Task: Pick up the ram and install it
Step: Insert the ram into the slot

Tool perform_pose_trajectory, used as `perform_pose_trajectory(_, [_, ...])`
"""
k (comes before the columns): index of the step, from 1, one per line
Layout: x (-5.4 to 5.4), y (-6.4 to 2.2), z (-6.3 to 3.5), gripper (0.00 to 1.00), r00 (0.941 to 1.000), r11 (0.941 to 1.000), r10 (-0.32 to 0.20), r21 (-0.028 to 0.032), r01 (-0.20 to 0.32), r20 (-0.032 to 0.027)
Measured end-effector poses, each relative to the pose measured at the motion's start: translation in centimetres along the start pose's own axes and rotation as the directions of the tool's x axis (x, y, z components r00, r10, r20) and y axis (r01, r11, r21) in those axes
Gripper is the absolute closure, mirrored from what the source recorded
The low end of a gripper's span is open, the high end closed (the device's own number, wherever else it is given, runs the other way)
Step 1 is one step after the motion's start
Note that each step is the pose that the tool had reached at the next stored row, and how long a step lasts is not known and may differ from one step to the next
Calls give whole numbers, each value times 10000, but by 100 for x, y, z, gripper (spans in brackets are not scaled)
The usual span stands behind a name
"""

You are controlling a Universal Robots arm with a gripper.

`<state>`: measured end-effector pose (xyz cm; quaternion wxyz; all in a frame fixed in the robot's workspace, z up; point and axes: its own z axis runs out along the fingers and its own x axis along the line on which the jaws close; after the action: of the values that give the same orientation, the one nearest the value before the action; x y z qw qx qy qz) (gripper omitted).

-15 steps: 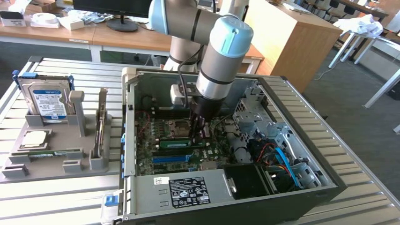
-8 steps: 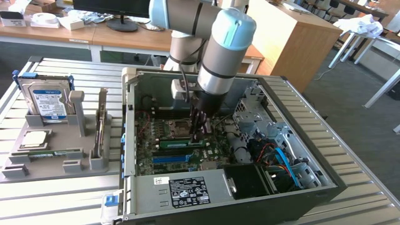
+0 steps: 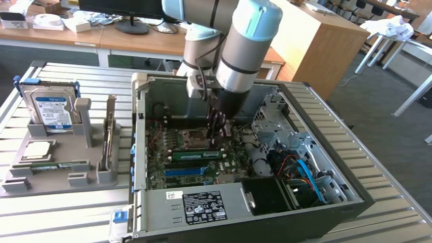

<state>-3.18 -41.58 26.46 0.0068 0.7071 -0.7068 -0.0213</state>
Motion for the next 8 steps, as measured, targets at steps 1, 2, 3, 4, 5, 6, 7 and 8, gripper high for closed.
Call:
perform_pose_trajectory(1, [-1,1,-28,63,10000,10000,0,0,0,0])
perform_pose_trajectory(2, [-1,2,-55,63,10000,10000,0,0,0,0])
perform_pose_trajectory(3, [-2,3,-83,63,10000,10000,0,0,0,0])
perform_pose_trajectory(4, [-2,4,-112,63,10000,10000,0,0,0,0])
perform_pose_trajectory(5, [-3,6,-145,63,10000,10000,1,0,-1,-1])
perform_pose_trajectory(6, [-4,7,-176,63,10000,10000,1,0,-1,0])
perform_pose_trajectory(7, [-4,8,-208,63,10000,10000,0,0,0,-1])
perform_pose_trajectory(8, [-5,9,-240,63,10000,10000,0,0,0,0])
